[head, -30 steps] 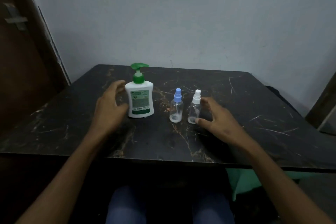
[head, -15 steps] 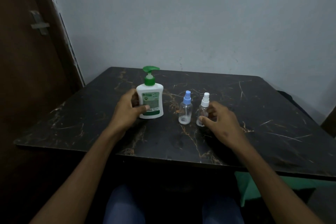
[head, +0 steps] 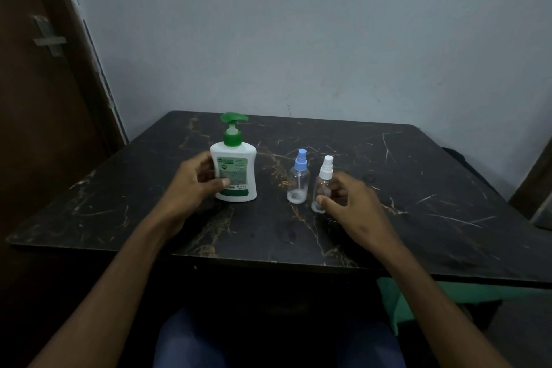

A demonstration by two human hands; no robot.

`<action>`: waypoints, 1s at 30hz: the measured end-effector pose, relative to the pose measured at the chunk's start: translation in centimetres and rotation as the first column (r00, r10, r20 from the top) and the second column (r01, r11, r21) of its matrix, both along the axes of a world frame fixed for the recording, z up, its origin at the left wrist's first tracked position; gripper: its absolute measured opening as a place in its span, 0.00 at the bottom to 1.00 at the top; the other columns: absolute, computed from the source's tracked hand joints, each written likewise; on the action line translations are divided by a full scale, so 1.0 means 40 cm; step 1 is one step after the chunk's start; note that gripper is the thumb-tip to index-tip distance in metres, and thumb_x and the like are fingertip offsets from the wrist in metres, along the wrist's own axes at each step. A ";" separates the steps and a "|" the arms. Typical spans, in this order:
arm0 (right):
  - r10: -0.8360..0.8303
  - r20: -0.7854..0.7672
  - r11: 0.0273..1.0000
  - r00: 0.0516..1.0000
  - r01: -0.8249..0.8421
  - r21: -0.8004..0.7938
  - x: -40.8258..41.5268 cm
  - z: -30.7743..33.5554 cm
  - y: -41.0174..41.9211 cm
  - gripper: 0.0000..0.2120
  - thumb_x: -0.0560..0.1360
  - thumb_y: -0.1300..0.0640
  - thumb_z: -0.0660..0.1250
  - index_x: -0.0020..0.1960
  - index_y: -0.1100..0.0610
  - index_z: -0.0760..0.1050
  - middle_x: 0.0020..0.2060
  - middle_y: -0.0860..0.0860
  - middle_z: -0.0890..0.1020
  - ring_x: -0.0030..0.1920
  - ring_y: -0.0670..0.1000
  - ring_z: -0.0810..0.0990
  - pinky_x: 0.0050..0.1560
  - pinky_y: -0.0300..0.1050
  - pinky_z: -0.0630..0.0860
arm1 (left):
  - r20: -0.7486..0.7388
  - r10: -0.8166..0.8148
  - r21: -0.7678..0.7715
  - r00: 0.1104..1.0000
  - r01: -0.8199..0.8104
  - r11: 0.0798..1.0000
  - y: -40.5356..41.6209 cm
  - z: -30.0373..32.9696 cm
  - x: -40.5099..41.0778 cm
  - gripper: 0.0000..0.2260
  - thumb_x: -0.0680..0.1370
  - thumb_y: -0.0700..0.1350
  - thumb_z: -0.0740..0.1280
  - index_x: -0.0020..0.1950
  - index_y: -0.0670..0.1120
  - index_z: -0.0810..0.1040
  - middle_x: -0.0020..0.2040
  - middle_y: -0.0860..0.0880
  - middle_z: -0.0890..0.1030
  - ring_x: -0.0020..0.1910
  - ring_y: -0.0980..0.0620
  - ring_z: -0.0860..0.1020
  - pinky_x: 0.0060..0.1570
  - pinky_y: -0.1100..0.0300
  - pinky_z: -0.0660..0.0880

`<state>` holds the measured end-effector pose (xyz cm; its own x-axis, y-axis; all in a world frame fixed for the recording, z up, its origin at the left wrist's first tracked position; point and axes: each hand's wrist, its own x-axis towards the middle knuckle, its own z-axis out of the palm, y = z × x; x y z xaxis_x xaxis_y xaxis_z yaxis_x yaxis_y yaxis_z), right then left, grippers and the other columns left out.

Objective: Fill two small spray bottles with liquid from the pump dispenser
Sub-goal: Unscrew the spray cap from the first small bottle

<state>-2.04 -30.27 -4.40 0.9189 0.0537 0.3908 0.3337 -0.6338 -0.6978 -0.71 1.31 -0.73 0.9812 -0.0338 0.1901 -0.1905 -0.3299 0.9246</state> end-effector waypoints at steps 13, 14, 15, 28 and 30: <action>0.017 0.066 0.997 0.998 -0.012 -0.080 -0.188 0.073 0.090 0.16 0.73 0.51 0.77 0.58 0.44 0.79 0.51 0.39 0.81 0.51 0.40 0.81 0.54 0.40 0.78 | 0.432 0.188 -0.097 0.882 -0.161 0.982 -0.196 -0.041 -0.252 0.19 0.73 0.52 0.79 0.62 0.53 0.80 0.58 0.57 0.84 0.59 0.54 0.83 0.58 0.57 0.78; 0.022 0.066 0.994 0.998 -0.015 -0.108 -0.197 0.072 0.109 0.16 0.72 0.50 0.75 0.60 0.44 0.79 0.51 0.39 0.81 0.51 0.40 0.81 0.54 0.42 0.78 | 0.401 0.144 -0.117 0.905 -0.105 0.988 -0.222 -0.055 -0.255 0.20 0.72 0.55 0.78 0.63 0.53 0.81 0.59 0.57 0.84 0.60 0.52 0.83 0.59 0.56 0.78; 0.026 0.075 0.993 0.997 -0.017 -0.118 -0.203 0.072 0.126 0.17 0.72 0.49 0.73 0.61 0.44 0.78 0.52 0.39 0.80 0.52 0.40 0.80 0.54 0.42 0.78 | 0.374 0.120 -0.137 0.920 -0.073 0.988 -0.244 -0.067 -0.255 0.21 0.72 0.56 0.76 0.63 0.54 0.81 0.60 0.57 0.85 0.60 0.52 0.83 0.58 0.56 0.78; 0.060 0.074 0.964 0.995 -0.038 -0.265 -0.220 0.175 0.121 0.24 0.73 0.33 0.66 0.66 0.38 0.70 0.55 0.35 0.80 0.55 0.38 0.79 0.56 0.39 0.77 | 0.422 0.206 -0.148 0.883 -0.157 0.976 -0.268 -0.146 -0.173 0.15 0.69 0.54 0.75 0.56 0.57 0.86 0.55 0.58 0.85 0.57 0.56 0.83 0.57 0.60 0.77; 0.022 0.093 0.923 0.995 0.015 -0.383 -0.218 0.186 0.144 0.25 0.72 0.28 0.56 0.63 0.40 0.72 0.50 0.38 0.80 0.50 0.40 0.79 0.52 0.41 0.77 | 0.426 0.209 -0.130 0.880 -0.169 0.977 -0.274 -0.153 -0.169 0.13 0.71 0.51 0.75 0.55 0.59 0.85 0.55 0.58 0.85 0.57 0.56 0.83 0.57 0.54 0.79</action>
